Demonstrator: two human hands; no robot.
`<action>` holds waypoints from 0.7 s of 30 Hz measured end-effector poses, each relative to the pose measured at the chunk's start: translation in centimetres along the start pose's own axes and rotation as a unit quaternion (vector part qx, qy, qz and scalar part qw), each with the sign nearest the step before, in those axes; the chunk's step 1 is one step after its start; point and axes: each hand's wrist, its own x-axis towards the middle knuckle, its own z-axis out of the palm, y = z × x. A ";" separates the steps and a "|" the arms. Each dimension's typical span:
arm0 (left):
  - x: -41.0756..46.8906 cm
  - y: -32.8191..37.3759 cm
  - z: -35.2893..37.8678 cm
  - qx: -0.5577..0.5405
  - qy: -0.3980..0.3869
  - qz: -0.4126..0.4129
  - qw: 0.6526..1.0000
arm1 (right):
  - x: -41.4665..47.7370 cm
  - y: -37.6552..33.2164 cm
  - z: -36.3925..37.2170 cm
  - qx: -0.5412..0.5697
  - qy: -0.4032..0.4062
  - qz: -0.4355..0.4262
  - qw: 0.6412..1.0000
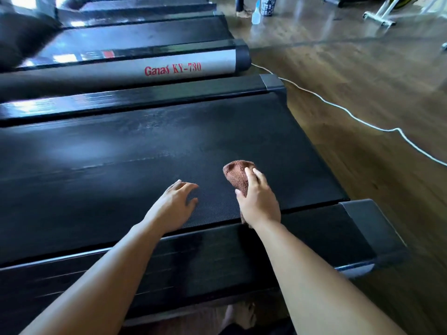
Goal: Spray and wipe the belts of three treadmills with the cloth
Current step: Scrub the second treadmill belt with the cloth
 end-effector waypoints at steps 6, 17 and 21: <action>-4.5 -0.1 -3.6 0.015 0.032 -0.016 0.999 | -2.5 -4.3 -1.2 0.023 0.001 -0.059 0.998; -12.6 -3.9 -7.8 -0.002 0.099 -0.062 0.993 | -6.6 -12.8 0.0 0.024 -0.014 -0.152 0.988; -15.6 -7.3 -9.9 -0.005 0.118 -0.106 0.987 | -8.1 -16.8 1.9 0.023 -0.033 -0.195 0.980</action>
